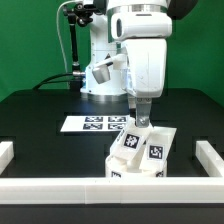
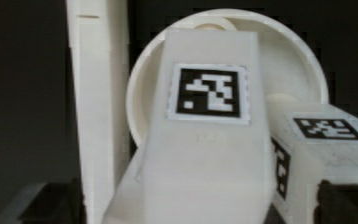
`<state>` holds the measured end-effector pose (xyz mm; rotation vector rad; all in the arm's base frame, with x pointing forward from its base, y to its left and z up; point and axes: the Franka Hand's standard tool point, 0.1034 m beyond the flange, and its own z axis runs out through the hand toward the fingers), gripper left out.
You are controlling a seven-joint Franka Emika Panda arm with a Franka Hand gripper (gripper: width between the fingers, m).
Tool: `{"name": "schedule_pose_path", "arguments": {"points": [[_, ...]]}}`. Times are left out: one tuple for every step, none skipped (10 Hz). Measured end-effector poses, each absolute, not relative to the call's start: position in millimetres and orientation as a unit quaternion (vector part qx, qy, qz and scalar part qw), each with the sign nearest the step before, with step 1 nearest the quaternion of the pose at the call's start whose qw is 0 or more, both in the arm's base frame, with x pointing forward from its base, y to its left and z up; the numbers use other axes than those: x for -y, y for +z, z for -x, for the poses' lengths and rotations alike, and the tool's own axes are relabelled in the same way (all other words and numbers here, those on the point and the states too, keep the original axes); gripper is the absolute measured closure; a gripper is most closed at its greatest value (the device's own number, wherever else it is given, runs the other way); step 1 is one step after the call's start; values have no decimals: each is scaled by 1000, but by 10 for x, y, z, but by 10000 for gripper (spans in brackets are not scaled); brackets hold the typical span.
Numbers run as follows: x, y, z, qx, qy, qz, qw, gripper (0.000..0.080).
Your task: Assemble stool
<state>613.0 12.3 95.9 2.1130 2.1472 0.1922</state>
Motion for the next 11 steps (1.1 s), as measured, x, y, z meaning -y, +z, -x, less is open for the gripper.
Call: {"name": "schedule_pose_path", "arguments": {"points": [[-112,959,-6140,-709,64,-700,62,150],[-97,960,-6145,-707,64,-701,62,150],[-78,956,-6146,-706,63,-703,62,150],[-67,947,-6145,-704,63,-705,62,277],[-66,939,-6144,-702,63,-707,61,277],[-66,938,-6144,-699,63,-710,61,466],[-67,937,-6144,-698,63,-711,61,465],[-68,938,-6144,-697,63,-712,61,465],[-68,938,-6144,-695,63,-713,60,465],[-66,940,-6146,-690,64,-719,60,465],[-66,940,-6146,-689,64,-719,60,465]]}}
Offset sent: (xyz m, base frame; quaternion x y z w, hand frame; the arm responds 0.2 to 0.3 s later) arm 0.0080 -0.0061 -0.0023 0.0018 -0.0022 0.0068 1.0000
